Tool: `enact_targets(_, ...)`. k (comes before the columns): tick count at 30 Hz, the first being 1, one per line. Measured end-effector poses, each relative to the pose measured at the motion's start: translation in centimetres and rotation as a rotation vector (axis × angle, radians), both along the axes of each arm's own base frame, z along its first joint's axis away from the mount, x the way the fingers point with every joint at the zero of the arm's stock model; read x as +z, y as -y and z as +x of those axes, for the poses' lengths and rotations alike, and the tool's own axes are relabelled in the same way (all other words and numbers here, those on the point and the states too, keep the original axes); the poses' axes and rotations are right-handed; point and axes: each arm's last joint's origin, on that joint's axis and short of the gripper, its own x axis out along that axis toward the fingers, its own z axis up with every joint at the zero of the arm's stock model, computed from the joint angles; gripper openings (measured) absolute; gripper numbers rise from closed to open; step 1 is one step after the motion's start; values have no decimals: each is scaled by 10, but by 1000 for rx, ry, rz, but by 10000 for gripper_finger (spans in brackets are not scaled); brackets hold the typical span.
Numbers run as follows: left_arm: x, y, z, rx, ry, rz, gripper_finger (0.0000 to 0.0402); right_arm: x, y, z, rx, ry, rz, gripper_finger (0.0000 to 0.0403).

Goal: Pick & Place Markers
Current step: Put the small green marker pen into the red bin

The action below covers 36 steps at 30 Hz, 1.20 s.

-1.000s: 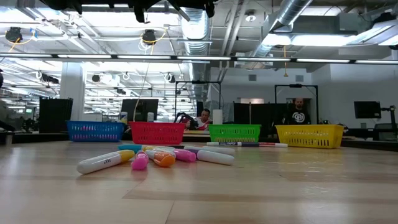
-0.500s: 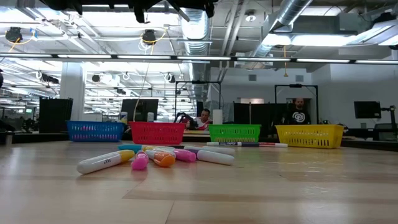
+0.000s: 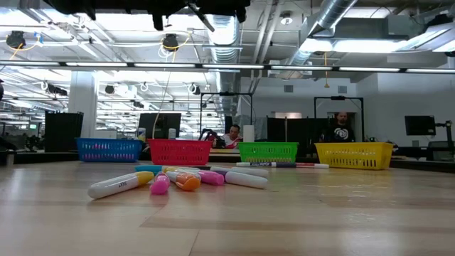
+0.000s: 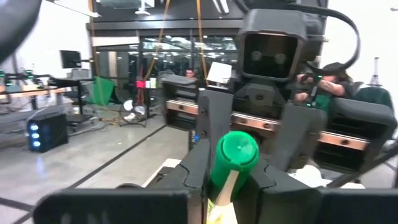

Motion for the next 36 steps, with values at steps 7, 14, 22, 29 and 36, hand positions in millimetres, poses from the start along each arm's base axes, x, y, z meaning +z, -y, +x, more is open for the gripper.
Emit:
enact_targets(7, 0, -11, -3, 21, -2, 7, 35, 0, 9, -1, -7, -4, -40, 216)
enact_targets(14, -2, -26, -8, 90, -24, 11, 39, -1, 21, -7, -57, -46, -75, 244)
enact_targets(22, -21, -52, -15, 209, -200, -50, 45, -2, 42, -20, -136, -118, -67, 234)
enact_targets(29, -54, -80, -16, 306, -415, -140, 34, -15, 59, -30, -178, -246, -36, 223)
enact_targets(36, -91, -97, -2, 323, -567, -218, 59, -21, 64, -36, -189, -327, -15, 219)
